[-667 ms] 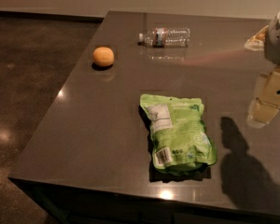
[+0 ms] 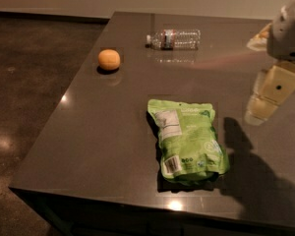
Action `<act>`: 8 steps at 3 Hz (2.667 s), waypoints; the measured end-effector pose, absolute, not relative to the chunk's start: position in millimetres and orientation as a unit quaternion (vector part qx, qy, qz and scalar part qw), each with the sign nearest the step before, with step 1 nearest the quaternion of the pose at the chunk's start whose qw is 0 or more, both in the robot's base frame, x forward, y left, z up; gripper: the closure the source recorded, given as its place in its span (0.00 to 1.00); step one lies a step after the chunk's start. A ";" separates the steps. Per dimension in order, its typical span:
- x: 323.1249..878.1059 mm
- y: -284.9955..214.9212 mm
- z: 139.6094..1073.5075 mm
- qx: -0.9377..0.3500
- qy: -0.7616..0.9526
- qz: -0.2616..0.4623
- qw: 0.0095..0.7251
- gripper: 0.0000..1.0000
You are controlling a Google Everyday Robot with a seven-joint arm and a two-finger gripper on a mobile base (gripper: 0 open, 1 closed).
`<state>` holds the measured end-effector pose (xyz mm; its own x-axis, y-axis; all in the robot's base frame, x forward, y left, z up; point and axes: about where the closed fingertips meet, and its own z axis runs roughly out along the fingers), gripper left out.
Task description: Move orange near green rice chip bag
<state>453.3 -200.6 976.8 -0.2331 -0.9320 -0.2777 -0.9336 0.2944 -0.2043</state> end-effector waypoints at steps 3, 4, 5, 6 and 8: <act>569.2 -76.9 949.5 -0.508 0.816 0.079 0.262 0.00; 617.3 -38.7 927.4 -0.468 0.835 0.073 0.281 0.00; 657.1 -7.4 911.7 -0.429 0.851 0.078 0.293 0.00; 687.7 26.1 899.6 -0.409 0.858 0.081 0.301 0.00; 728.5 84.0 871.5 -0.419 0.858 0.083 0.286 0.00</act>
Offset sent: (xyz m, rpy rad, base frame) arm 0.1308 0.1318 -0.0147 0.3222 -0.0455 -0.1677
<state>728.5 84.0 871.5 -0.4850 -0.6724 -0.5592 -0.7667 0.6345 -0.0981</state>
